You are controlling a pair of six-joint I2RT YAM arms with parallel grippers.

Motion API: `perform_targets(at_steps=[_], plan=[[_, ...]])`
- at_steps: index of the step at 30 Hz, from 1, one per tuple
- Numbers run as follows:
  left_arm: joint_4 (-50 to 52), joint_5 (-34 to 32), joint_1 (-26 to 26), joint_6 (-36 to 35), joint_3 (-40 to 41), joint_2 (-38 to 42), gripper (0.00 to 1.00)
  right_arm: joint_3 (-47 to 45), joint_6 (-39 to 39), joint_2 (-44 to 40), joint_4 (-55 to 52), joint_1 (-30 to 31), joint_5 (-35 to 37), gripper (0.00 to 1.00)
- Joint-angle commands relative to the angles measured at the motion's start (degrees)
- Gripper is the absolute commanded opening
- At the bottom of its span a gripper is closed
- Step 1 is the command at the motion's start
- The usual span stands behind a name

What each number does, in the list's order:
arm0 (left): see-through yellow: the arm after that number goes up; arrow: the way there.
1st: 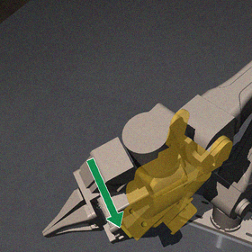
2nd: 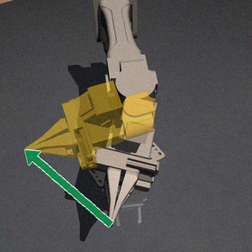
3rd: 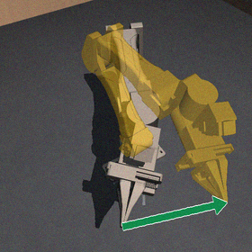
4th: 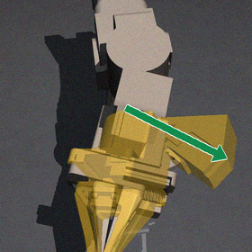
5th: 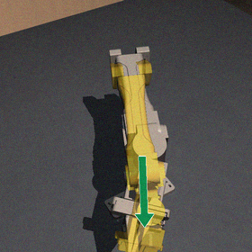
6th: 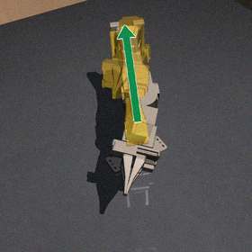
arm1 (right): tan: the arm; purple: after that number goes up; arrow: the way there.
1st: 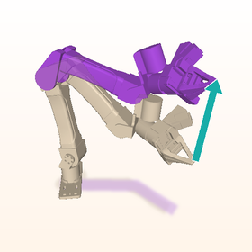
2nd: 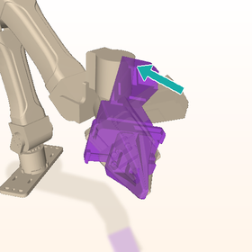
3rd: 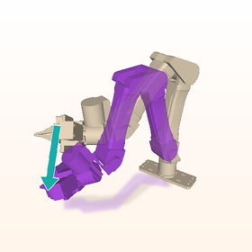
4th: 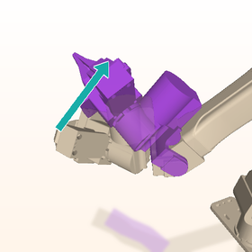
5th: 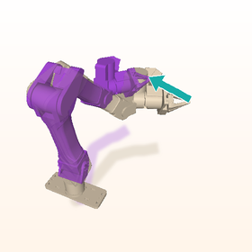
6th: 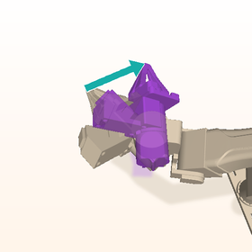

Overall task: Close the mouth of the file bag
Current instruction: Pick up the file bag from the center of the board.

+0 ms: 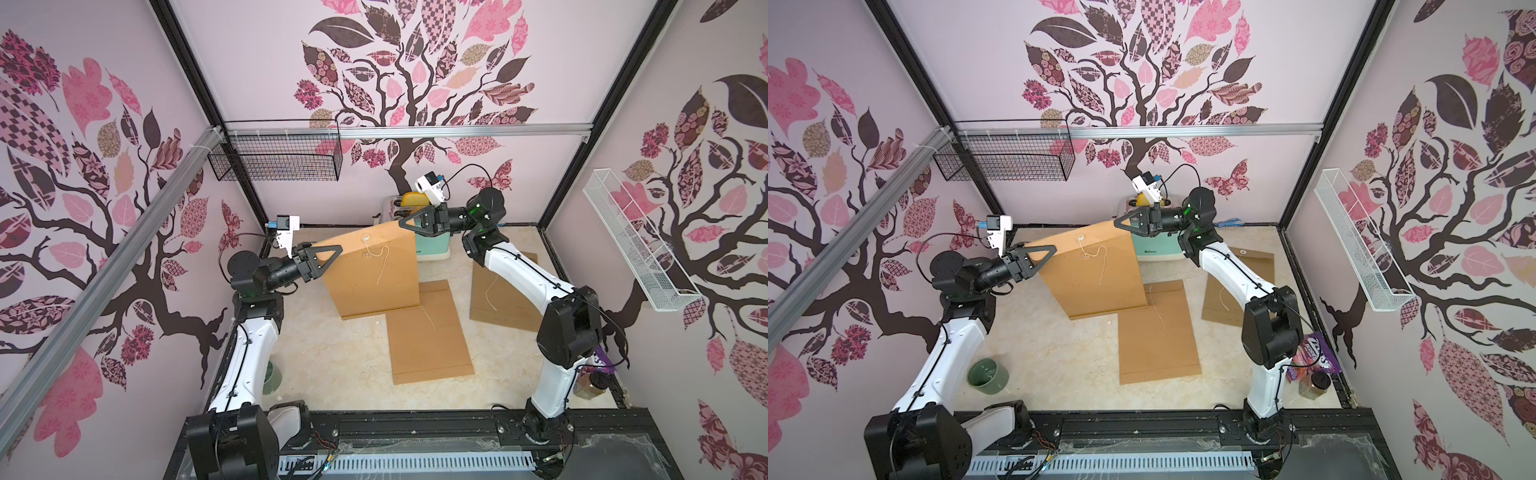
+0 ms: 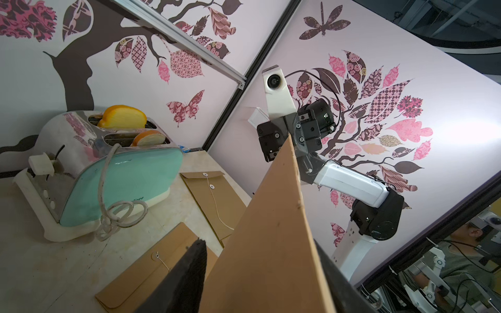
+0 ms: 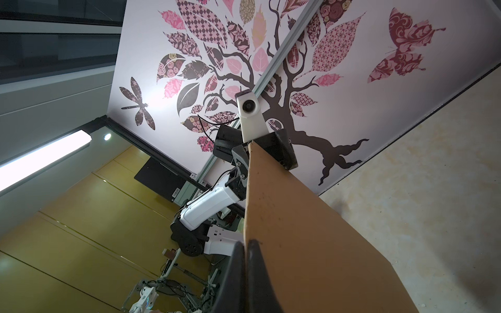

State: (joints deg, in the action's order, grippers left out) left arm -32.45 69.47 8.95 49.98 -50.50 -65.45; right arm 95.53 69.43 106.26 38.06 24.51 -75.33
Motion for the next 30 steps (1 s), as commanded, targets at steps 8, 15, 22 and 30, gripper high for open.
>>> perform_targets(at_steps=[8, 15, 22, 30], plan=[[1.1, 0.9, -0.2, -1.5, -0.5, 2.2, 0.42, 0.2, -5.0, -3.2, -5.3, 0.0, -0.2, 0.00], [1.5, 1.8, -0.2, -0.8, -0.7, 2.3, 0.21, 0.8, -6.4, -3.3, -7.3, -0.1, -0.1, 0.00], [2.7, 0.7, -0.2, -0.1, -1.0, 3.1, 0.07, 1.2, -7.4, -2.8, -9.1, -0.1, -0.5, 0.01], [8.2, 0.4, -0.2, -0.6, -2.9, 2.9, 0.00, 1.5, -11.8, -2.1, -14.2, -3.4, -1.4, 0.37]])
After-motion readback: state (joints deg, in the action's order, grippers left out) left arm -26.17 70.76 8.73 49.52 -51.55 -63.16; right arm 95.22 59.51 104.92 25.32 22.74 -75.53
